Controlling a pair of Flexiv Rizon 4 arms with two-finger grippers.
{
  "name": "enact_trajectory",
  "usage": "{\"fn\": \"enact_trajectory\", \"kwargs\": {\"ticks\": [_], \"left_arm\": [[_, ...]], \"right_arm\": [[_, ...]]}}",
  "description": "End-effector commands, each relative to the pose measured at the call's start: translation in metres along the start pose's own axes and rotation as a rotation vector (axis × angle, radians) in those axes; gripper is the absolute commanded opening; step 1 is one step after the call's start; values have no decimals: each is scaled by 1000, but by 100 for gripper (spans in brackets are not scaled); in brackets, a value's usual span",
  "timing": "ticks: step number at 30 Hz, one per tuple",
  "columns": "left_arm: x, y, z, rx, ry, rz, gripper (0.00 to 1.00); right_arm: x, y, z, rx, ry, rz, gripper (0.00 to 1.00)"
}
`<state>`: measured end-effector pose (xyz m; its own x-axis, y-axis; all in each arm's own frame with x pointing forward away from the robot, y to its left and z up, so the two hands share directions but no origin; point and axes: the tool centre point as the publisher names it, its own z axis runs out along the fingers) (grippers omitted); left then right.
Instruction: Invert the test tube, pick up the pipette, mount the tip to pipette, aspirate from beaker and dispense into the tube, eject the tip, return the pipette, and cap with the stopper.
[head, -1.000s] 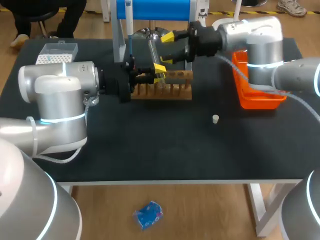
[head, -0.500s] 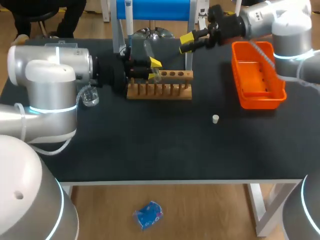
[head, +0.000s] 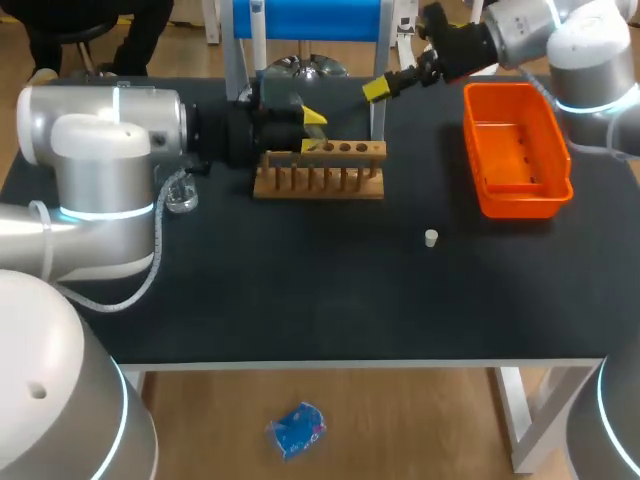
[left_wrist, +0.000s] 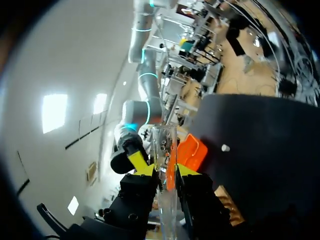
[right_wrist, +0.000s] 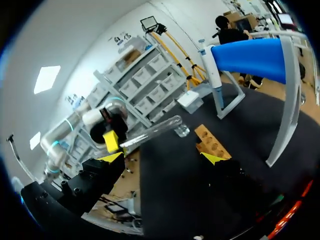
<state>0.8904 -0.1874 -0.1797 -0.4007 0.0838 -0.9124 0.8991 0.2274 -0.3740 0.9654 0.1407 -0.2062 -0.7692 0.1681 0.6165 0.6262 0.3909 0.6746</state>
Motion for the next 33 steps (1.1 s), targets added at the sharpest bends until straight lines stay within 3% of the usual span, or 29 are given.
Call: {"fn": "enact_trajectory", "kwargs": {"ticks": [1,2,3,4,5,17,23,28,33], "left_arm": [[-18,2,7,81,63,-562,0],[-17,3,9,79,141,-637,0],[-17,3,12,111,146,-647,0],[-21,3,15,99,120,-614,0],[-24,4,16,95,147,-542,0],[-24,4,16,95,147,-542,0],[-40,9,20,186,101,-683,0],[-46,13,28,266,69,-729,0],[-46,16,32,285,72,-758,0]], "right_arm": [[12,-13,-16,123,-287,-315,100],[10,-18,-18,159,-311,-354,100],[5,-24,-20,220,-312,-361,100],[5,-24,-20,220,-312,-361,100],[5,-24,-20,220,-312,-361,100],[5,-24,-20,220,-312,-361,100],[-3,-39,-31,166,-270,-489,100],[-10,-50,-38,143,-245,-567,100],[-21,-56,-41,152,-243,-644,100]]}}
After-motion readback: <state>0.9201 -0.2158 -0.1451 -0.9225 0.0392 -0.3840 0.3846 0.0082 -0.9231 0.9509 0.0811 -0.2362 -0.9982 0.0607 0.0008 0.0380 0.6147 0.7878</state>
